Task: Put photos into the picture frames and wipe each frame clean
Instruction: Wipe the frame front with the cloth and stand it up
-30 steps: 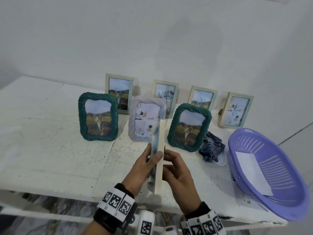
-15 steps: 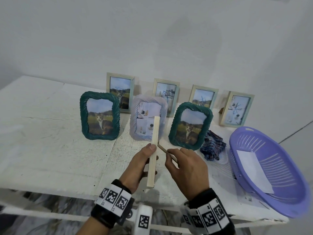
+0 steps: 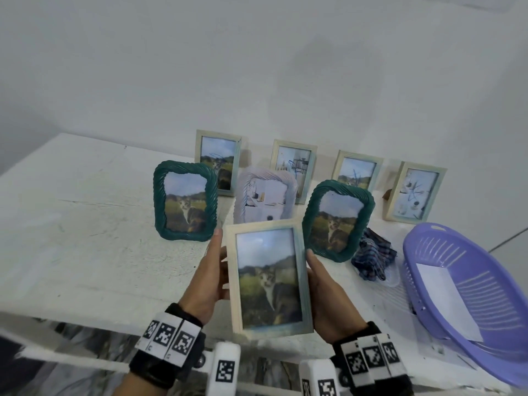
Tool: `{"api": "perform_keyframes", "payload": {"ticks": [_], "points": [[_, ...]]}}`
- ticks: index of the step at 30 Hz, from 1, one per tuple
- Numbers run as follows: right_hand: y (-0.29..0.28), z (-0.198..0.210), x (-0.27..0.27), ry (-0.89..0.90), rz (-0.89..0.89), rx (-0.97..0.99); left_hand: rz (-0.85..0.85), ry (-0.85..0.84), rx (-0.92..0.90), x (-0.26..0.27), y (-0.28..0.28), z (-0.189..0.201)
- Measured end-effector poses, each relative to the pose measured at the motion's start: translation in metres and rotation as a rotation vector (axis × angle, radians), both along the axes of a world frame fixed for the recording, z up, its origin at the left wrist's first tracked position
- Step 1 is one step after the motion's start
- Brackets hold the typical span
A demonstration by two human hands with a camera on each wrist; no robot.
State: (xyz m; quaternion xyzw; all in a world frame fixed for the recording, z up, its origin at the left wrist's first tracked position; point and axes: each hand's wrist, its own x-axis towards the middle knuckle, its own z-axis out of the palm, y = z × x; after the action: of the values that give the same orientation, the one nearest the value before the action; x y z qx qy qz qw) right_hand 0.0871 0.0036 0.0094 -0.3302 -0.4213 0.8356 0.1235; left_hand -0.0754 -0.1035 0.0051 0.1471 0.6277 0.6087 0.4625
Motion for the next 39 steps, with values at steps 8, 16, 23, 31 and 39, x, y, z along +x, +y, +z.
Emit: {"api": "perform_keyframes", "payload": {"ticks": [8, 16, 23, 31, 39], "points": [[-0.012, -0.005, -0.058, -0.054, 0.175, 0.134, -0.002, 0.062, -0.138, -0.055, -0.033, 0.009], [-0.027, 0.037, -0.167, 0.086, 0.173, 0.954, 0.143, 0.314, -0.085, -0.16, -0.078, 0.064], [-0.031, 0.095, -0.287, 0.119, 0.233, 1.193, 0.289, 0.501, -0.014, -0.277, -0.073, 0.106], [0.028, 0.137, -0.403, -0.225, 0.372, 1.503, 0.23, 0.52, -0.054, -0.386, -0.019, 0.102], [0.062, 0.127, -0.473, -0.728, 0.661, 1.497, 0.106, 0.472, -0.168, -0.436, 0.026, 0.049]]}}
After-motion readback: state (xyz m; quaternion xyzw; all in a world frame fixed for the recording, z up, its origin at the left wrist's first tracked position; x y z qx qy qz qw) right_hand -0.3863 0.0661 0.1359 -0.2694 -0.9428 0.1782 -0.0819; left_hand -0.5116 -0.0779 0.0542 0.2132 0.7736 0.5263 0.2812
